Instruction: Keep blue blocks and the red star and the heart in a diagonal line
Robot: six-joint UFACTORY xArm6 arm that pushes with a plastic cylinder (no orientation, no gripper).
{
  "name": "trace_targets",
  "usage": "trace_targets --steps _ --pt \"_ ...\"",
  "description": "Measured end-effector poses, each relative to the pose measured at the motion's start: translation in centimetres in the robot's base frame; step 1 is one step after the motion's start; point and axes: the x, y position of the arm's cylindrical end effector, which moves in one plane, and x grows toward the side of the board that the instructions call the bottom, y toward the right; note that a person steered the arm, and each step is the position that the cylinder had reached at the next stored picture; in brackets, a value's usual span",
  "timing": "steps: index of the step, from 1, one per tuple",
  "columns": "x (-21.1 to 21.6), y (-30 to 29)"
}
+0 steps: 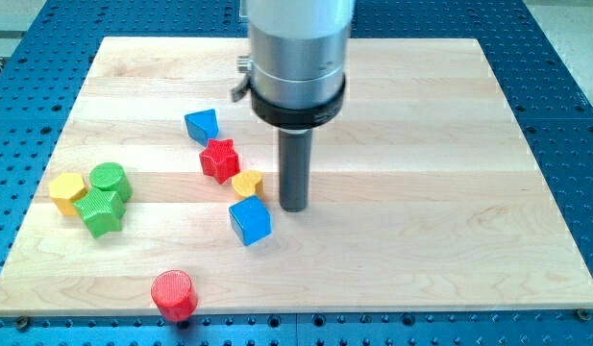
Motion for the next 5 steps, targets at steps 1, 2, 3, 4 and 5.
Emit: trace_targets --steps 1,2,3,4,5 --pt "0.0 -1.4" --pt "0.0 -2.9" --pt "0.0 -3.5" --pt "0.0 -2.0" --pt "5.1 0.4"
